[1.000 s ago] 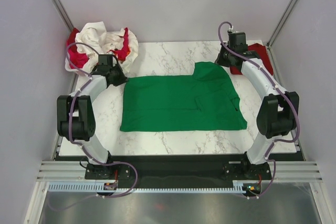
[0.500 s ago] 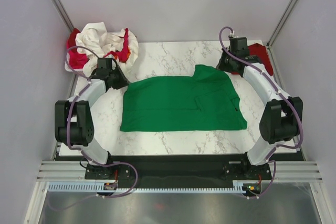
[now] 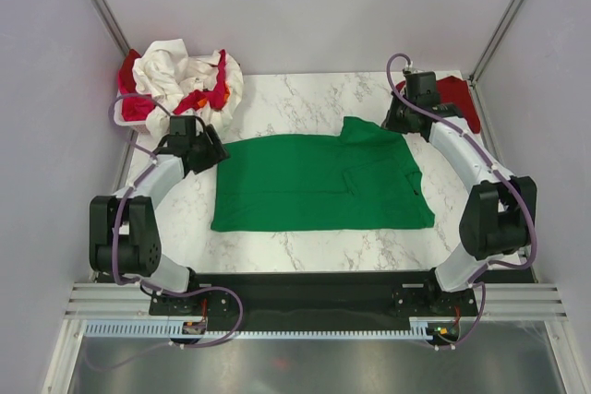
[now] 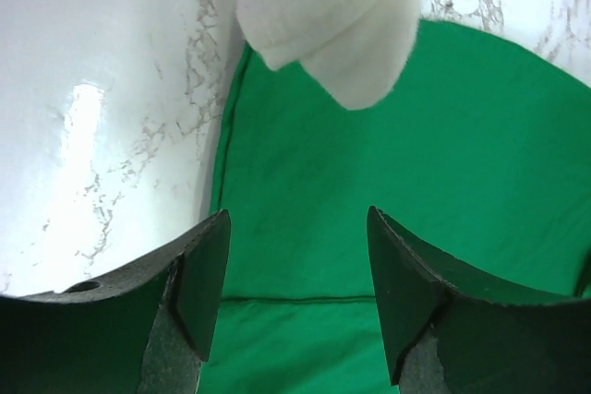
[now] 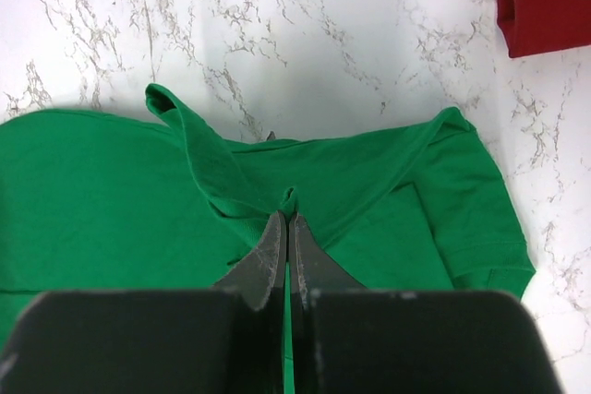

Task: Fold and stack the t-shirts
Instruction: Fold the tshirt

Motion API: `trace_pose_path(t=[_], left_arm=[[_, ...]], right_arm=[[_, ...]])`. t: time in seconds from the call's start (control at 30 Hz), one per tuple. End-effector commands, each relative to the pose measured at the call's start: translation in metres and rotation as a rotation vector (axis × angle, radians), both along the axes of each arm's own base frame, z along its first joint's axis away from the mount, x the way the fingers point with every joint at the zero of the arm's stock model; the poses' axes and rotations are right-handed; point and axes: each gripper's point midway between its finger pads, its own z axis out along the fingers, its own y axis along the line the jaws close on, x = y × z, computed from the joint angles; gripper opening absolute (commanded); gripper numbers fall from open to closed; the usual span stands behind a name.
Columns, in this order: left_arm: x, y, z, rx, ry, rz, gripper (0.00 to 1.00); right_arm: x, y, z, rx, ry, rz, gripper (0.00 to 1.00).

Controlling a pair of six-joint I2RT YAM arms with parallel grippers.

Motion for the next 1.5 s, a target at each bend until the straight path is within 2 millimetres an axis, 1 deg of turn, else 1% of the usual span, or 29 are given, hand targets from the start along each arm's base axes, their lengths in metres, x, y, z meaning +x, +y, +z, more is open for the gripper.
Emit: trace_pose_path(t=[0.0, 0.03, 0.07, 0.13, 0.23, 0.27, 0.3, 0.33, 0.37, 0.43, 0.47, 0.5, 0.63, 0.67, 0.7, 0.73, 0.77, 0.87, 0.9, 0.97, 1.03, 1.07, 1.13, 1.17, 1.23, 1.27, 1.37, 1.4, 1.47], left_arm=[[0.021, 0.008, 0.013, 0.031, -0.052, 0.04, 0.67], [0.024, 0.007, 0.002, 0.032, -0.023, 0.039, 0.67], [0.032, 0.006, 0.007, 0.03, -0.036, 0.038, 0.66], [0.04, 0.005, -0.001, 0.027, -0.018, 0.029, 0.65], [0.05, 0.005, 0.002, 0.031, -0.035, 0.033, 0.64], [0.053, 0.006, 0.005, 0.031, -0.045, 0.036, 0.63], [0.055, 0.006, 0.006, 0.032, -0.052, 0.04, 0.63], [0.058, 0.007, 0.009, 0.031, -0.067, 0.044, 0.63], [0.06, 0.007, 0.012, 0.033, -0.077, 0.044, 0.62], [0.063, 0.008, 0.017, 0.037, -0.093, 0.046, 0.62], [0.065, 0.008, 0.021, 0.037, -0.104, 0.046, 0.62], [0.066, 0.008, 0.025, 0.034, -0.114, 0.052, 0.62], [0.062, 0.007, 0.032, 0.031, -0.134, 0.051, 0.61], [0.059, 0.008, 0.03, 0.031, -0.128, 0.051, 0.61], [0.057, 0.007, 0.034, 0.03, -0.14, 0.052, 0.6], [0.052, 0.008, 0.028, 0.035, -0.125, 0.059, 0.6], [0.049, 0.008, 0.028, 0.036, -0.128, 0.061, 0.6], [0.042, 0.009, 0.023, 0.044, -0.131, 0.074, 0.59], [0.042, 0.008, 0.022, 0.045, -0.133, 0.069, 0.59], [0.042, 0.008, 0.017, 0.046, -0.122, 0.069, 0.58], [0.044, 0.005, 0.018, 0.042, -0.128, 0.061, 0.57], [0.044, 0.001, 0.017, 0.041, -0.127, 0.05, 0.57], [0.051, -0.003, 0.021, 0.046, -0.149, 0.032, 0.57], [0.054, -0.009, 0.016, 0.048, -0.14, 0.013, 0.57], [0.065, -0.017, 0.022, 0.046, -0.16, -0.027, 0.57], [0.068, -0.024, 0.015, 0.048, -0.144, -0.047, 0.57], [0.081, -0.038, 0.016, 0.06, -0.152, -0.093, 0.57], [0.084, -0.039, 0.007, 0.073, -0.137, -0.101, 0.58], [0.09, -0.044, 0.006, 0.093, -0.135, -0.11, 0.58]], right_arm=[[-0.003, -0.005, 0.019, -0.013, -0.054, -0.007, 0.0], [-0.005, -0.007, 0.02, -0.019, -0.052, -0.016, 0.0], [-0.011, -0.009, 0.016, -0.027, -0.033, -0.023, 0.0], [-0.021, -0.01, 0.025, -0.017, -0.047, -0.022, 0.0], [-0.042, -0.009, 0.033, 0.003, -0.065, -0.006, 0.0], [-0.052, -0.01, 0.025, 0.001, -0.042, -0.008, 0.0], [-0.06, -0.01, 0.033, 0.017, -0.06, -0.016, 0.0], [-0.066, -0.008, 0.031, 0.024, -0.056, -0.016, 0.0], [-0.076, -0.008, 0.022, 0.031, -0.031, -0.017, 0.0], [-0.089, -0.003, 0.025, 0.066, -0.041, -0.021, 0.0], [-0.098, -0.002, 0.014, 0.065, -0.018, -0.02, 0.0], [-0.105, -0.002, 0.017, 0.073, -0.031, -0.019, 0.0], [-0.134, -0.008, -0.004, 0.072, -0.011, -0.052, 0.0], [-0.144, -0.012, -0.019, 0.065, 0.02, -0.08, 0.0], [-0.15, -0.014, -0.017, 0.077, 0.009, -0.094, 0.0], [-0.159, -0.019, -0.03, 0.064, 0.034, -0.122, 0.0], [-0.163, -0.027, -0.027, 0.065, 0.017, -0.18, 0.0], [-0.18, -0.041, -0.038, 0.079, 0.012, -0.305, 0.0], [-0.182, -0.05, -0.04, 0.063, -0.001, -0.352, 0.0], [-0.187, -0.053, -0.048, 0.068, -0.002, -0.374, 0.0], [-0.19, -0.05, -0.057, 0.076, 0.018, -0.369, 0.0], [-0.192, -0.049, -0.069, 0.067, 0.053, -0.364, 0.0], [-0.193, -0.045, -0.08, 0.065, 0.092, -0.343, 0.0], [-0.194, -0.043, -0.087, 0.06, 0.117, -0.332, 0.0], [-0.192, -0.037, -0.09, 0.078, 0.126, -0.302, 0.0], [-0.191, -0.036, -0.092, 0.081, 0.128, -0.296, 0.0], [-0.188, -0.034, -0.092, 0.085, 0.123, -0.282, 0.0], [-0.187, -0.033, -0.091, 0.085, 0.12, -0.275, 0.0], [-0.187, -0.032, -0.092, 0.085, 0.121, -0.265, 0.0]])
